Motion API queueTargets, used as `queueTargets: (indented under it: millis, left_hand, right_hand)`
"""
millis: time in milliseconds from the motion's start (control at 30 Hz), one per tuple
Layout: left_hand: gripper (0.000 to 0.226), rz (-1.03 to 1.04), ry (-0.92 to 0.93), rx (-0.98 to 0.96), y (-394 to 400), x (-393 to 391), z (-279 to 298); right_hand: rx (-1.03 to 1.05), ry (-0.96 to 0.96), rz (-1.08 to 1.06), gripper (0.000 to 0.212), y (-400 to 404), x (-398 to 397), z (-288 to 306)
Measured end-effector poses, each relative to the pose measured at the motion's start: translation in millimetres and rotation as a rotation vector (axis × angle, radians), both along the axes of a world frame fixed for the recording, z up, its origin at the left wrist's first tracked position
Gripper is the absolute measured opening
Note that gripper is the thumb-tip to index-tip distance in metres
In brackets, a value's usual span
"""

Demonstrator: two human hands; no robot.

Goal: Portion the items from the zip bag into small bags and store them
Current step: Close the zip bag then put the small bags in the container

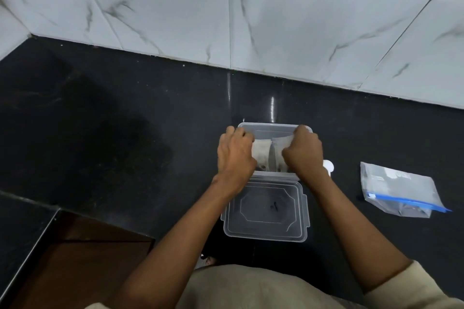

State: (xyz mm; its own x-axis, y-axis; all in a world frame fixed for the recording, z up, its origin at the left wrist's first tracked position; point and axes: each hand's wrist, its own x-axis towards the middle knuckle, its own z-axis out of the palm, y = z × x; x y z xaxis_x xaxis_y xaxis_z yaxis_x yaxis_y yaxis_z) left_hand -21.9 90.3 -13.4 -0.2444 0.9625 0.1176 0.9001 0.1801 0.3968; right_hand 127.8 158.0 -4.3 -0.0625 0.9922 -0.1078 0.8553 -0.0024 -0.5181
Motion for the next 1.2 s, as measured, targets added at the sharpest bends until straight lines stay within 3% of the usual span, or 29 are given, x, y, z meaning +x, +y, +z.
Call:
queueTargets:
  millis: [100,200,300,367,467,633,767,867,967,1033,1100,1200]
  left_hand:
    - [0.031,-0.214,0.0,-0.067,7,6,3]
    - [0.022,-0.275,-0.088,-0.252,9,9,8]
    - [0.02,-0.318,0.017,-0.356,11,12,8]
    - [0.023,-0.336,0.066,-0.373,12,13,10]
    - [0.024,-0.337,0.109,-0.4,13,14,13]
    - [0.025,-0.344,0.125,-0.518,16,15,18]
    - [0.019,-0.325,0.058,-0.377,15,17,19]
    - [0.014,-0.322,-0.005,-0.258,9,15,11]
    - [0.019,-0.294,-0.053,-0.001,-2,15,-4]
    - [0.026,-0.171,-0.113,0.235,-17,18,-10]
    - [0.026,0.029,-0.195,0.353,-34,18,-14]
    - [0.022,0.304,-0.306,0.283,-59,12,-25]
  right_hand:
    - [0.049,-0.161,0.075,0.042,-6,-11,-3]
    - [0.174,-0.292,0.096,0.055,-10,-16,-2]
    - [0.269,-0.239,0.125,0.047,-11,-15,1]
    - [0.165,-0.173,0.154,0.032,-11,-14,-1]
    - [-0.038,-0.255,0.2,0.017,-5,-10,-14]
    - [-0.225,-0.311,0.29,0.034,5,-6,-19]
    - [-0.05,-0.252,0.218,0.018,1,-5,-18]
    - [-0.079,-0.238,0.233,0.012,-8,-1,-21]
    - [0.081,-0.072,0.21,0.015,-14,4,-25]
    - [0.307,0.086,0.176,0.022,-25,10,-23]
    - [0.501,0.178,0.1,0.024,-42,19,-19]
    - [0.589,0.247,-0.085,0.022,-73,38,-21]
